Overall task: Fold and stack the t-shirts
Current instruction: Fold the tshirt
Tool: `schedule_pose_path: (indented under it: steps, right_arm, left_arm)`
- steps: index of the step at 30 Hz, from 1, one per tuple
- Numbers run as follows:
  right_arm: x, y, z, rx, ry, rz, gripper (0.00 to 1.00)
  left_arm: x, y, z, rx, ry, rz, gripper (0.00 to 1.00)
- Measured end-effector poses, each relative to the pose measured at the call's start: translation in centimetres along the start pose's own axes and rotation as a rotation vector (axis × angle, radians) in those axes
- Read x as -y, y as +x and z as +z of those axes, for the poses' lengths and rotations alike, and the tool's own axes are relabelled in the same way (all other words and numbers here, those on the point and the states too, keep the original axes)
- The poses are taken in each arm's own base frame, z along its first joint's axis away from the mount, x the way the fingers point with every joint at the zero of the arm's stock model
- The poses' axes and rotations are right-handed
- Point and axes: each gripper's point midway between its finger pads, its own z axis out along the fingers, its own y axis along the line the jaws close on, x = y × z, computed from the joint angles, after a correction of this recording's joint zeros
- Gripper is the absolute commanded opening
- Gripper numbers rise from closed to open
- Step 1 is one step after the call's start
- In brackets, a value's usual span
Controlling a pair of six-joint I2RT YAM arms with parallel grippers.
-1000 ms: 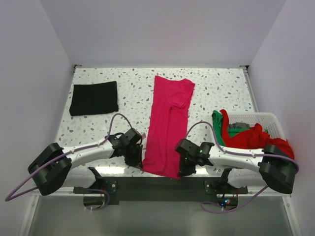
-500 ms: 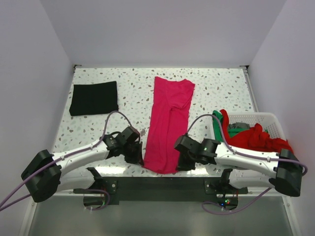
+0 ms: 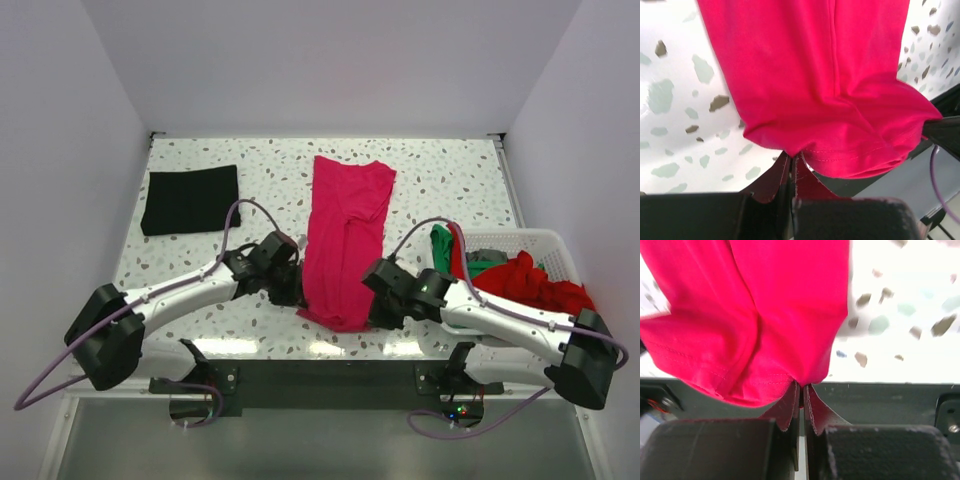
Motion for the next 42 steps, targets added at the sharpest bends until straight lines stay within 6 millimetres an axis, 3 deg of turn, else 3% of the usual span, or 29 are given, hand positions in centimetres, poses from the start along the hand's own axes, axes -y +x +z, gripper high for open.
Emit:
schedule_pose_path:
  steps: [8,13,20,28,36,42]
  right_arm:
    - [-0.1,-8.6,0.8,0.066,0.033,0.1,0.0]
    - [-1.4,-11.9,2.6,0.039,0.057,0.037,0.0]
    - [-1.7,-16.9,4.2,0.027,0.073,-0.003,0.0]
    - [-1.0,-21.1,4.8,0.031,0.067,-0.002,0.0]
    - [-0.6,-23.7,6.1,0.018,0.072,-0.009,0.0]
    - [-0.3,-25.2,7.4,-0.003,0.067,-0.014,0.0]
  left_arm:
    - [0.0,-6.2,1.6,0.054,-0.014,-0.034,0.0]
    - [0.9,-9.8,4.2,0.055,-0.007,-0.026,0.0]
    - [0.3,-14.0,5.2,0.088,-0.008,-0.058,0.0]
    - [-0.3,-18.8,5.1,0.153,0.002,-0.092,0.0]
    - [-2.2,-20.8,5.2,0.179,-0.014,-0.136,0.0]
    - [-3.1,-22.3,6.5,0.188,-0.009,-0.153,0.0]
